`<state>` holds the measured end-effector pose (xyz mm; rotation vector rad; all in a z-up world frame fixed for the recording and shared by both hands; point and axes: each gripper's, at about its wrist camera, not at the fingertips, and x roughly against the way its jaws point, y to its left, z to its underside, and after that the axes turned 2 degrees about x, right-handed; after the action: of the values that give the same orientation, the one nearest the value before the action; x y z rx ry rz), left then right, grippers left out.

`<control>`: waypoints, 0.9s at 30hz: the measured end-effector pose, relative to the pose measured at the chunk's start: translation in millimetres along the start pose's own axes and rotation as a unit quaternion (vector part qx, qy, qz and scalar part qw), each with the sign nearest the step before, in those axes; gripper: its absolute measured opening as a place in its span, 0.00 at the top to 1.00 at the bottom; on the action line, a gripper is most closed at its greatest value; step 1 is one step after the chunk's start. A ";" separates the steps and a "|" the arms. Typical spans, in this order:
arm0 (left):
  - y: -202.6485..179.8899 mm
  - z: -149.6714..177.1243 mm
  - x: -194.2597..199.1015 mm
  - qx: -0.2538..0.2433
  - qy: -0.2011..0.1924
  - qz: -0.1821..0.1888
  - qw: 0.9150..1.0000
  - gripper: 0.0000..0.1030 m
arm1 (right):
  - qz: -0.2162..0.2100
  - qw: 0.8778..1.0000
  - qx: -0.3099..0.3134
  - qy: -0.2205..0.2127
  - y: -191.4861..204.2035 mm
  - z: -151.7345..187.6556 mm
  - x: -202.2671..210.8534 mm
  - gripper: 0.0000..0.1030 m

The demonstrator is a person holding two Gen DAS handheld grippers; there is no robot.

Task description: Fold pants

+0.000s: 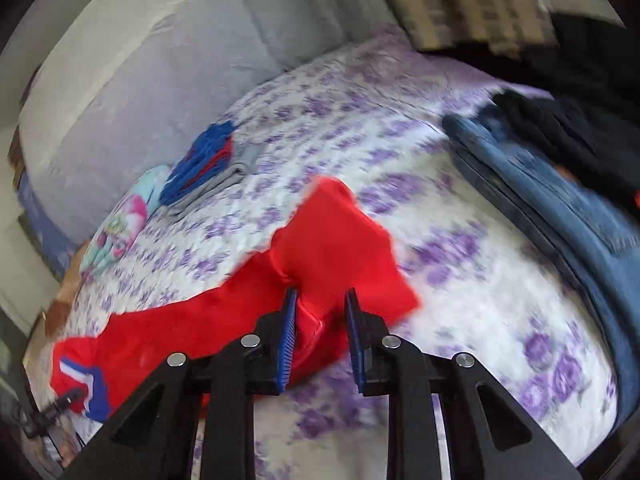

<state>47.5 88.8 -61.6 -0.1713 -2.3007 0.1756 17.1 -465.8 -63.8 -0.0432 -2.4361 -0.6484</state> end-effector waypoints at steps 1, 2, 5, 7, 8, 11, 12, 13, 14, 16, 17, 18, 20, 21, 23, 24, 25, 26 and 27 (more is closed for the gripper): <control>-0.4 0.1 0.3 -0.001 0.000 -0.002 1.000 0.18 | -0.022 0.999 -0.027 0.009 -12.3 3.3 0.4 0.69; -0.5 0.3 0.2 -0.002 0.001 -0.003 1.000 0.17 | -0.041 0.998 -0.051 0.005 -20.4 6.0 4.6 0.64; -0.3 -0.3 1.1 0.002 0.003 -0.001 1.000 0.18 | -0.035 0.997 -0.058 -0.019 -21.9 4.8 20.7 0.49; 1.4 -1.4 2.6 0.010 0.004 0.003 1.000 0.17 | -0.051 0.997 -0.051 -0.033 -15.6 1.5 29.7 0.49; 2.0 -2.1 4.4 0.015 0.003 0.005 1.000 0.17 | -0.055 0.996 -0.043 -0.047 -10.2 -0.1 35.5 0.49; 5.5 -5.4 13.2 0.035 -0.006 0.015 0.999 0.17 | -0.077 0.993 0.024 -0.085 23.7 -5.2 46.7 0.49; 5.8 -6.5 17.4 0.041 -0.011 0.021 0.999 0.17 | -0.090 0.991 0.051 -0.080 37.3 -5.1 43.2 0.47; 5.6 -7.6 21.7 0.043 -0.018 0.027 0.999 0.18 | -0.103 0.990 0.072 -0.069 48.7 -4.8 36.8 0.44; 4.1 -8.3 25.7 0.041 -0.025 0.031 0.998 0.17 | -0.110 0.989 0.088 -0.053 58.0 -2.9 27.0 0.38; 0.2 -8.1 28.0 0.024 -0.033 0.010 0.999 0.17 | -0.088 0.990 0.112 0.006 67.2 6.1 -4.9 0.31; 0.7 -7.2 24.3 0.015 -0.031 -0.014 0.999 0.15 | -0.073 0.990 0.107 0.048 62.7 11.3 -26.6 0.30; 4.9 -5.8 16.2 0.014 -0.018 -0.044 0.999 0.14 | -0.074 0.991 0.091 0.071 54.7 16.4 -41.5 0.30; 16.9 -2.6 2.6 0.029 0.011 -0.048 0.998 0.14 | -0.081 0.991 0.092 0.054 52.1 21.6 -40.5 0.31; 18.5 -2.2 5.5 0.033 0.005 -0.046 0.998 0.14 | -0.069 0.991 0.104 0.055 58.9 21.1 -36.8 0.31; 14.2 -6.1 16.4 0.038 -0.010 -0.036 0.999 0.14 | -0.072 0.989 0.124 0.035 73.6 16.7 -24.9 0.30; 11.1 -8.8 22.1 0.038 -0.020 -0.021 0.999 0.14 | -0.094 0.986 0.136 0.029 85.8 12.5 -19.9 0.30; 7.2 -11.6 28.3 0.036 -0.031 -0.009 0.999 0.14 | -0.115 0.982 0.150 0.028 99.3 9.6 -17.0 0.30; 2.7 -14.2 33.0 0.031 -0.041 -0.002 0.999 0.14 | -0.138 0.976 0.167 0.030 116.8 5.3 -18.2 0.30; -0.8 -16.1 35.0 0.024 -0.046 0.000 0.999 0.14 | -0.163 0.968 0.185 0.033 137.3 3.6 -20.3 0.30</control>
<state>36.1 95.4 -25.4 -0.1409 -2.3855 0.2420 56.2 -340.9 -17.4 0.5315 -2.4806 -0.3128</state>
